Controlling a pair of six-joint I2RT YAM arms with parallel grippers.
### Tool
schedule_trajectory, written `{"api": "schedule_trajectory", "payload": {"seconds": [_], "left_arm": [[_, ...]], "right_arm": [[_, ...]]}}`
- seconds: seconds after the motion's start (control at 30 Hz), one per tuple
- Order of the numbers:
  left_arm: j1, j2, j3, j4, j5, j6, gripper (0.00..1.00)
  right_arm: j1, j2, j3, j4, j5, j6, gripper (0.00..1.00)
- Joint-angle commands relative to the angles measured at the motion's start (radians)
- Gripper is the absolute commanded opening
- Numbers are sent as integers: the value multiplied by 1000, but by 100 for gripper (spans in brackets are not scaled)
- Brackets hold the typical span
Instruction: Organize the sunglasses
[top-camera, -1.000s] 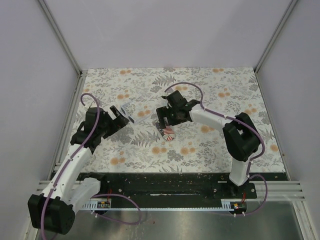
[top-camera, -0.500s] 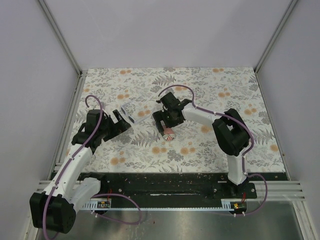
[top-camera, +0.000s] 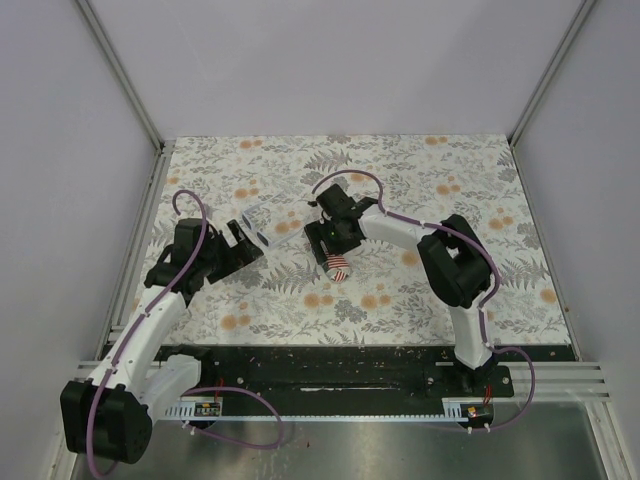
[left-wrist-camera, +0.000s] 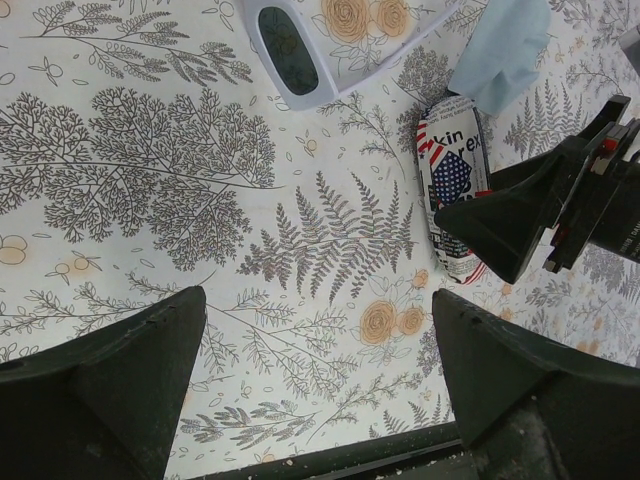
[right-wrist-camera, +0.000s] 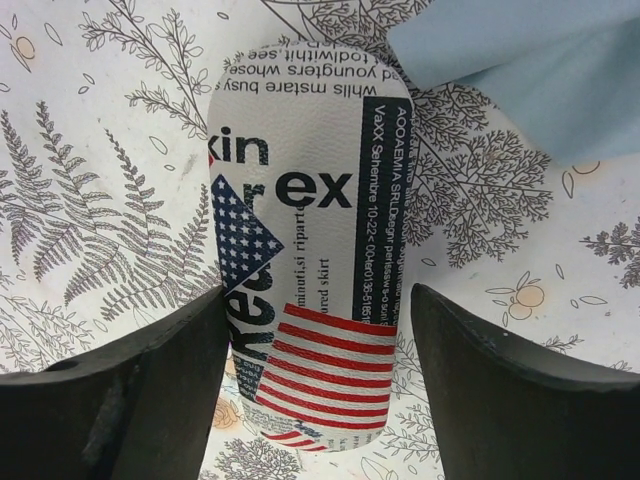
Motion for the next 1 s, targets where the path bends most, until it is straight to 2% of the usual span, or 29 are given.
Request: {"api": "schedule_trajectory", "payload": {"seconds": [0.0,0.1,0.2,0.27,0.33,0.4,0.5,0.6,0.67,0.7,0.77,0.97], "left_arm": [[7,5,17,28,32,11,99],[7,7,17,25,36,19,99],[7,14,21,27,75,42,99],[9,10,17,51,123,54,99],[7,-9,17,82,176,54,99],[7,-36,15,122,236,44,99],[7,-79,5,213,337,4,99],[7,-90,-14,348,446,-71,99],[5,-79,-40,488,525,-160,99],[1,-69,-49,560,551,-203,99],[-20,-41,-52,690,569,-272,99],[-142,52,44,725,484,-286,99]], "right_arm": [[12,11,45,-16,7,-17,75],[11,1,44,-16,-2,-13,67],[-9,-70,25,16,-102,36,63],[-61,-128,-19,97,-293,122,57],[-150,-194,-115,262,-486,263,55],[-244,-257,-238,513,-681,460,55],[-333,-306,-404,1085,-884,833,55],[-365,-263,-484,1655,-947,1205,55],[-370,-185,-489,2010,-935,1468,53],[-370,-141,-475,2087,-920,1556,52],[-361,-137,-469,2085,-917,1560,49],[-358,-202,-487,2079,-915,1555,50]]}}
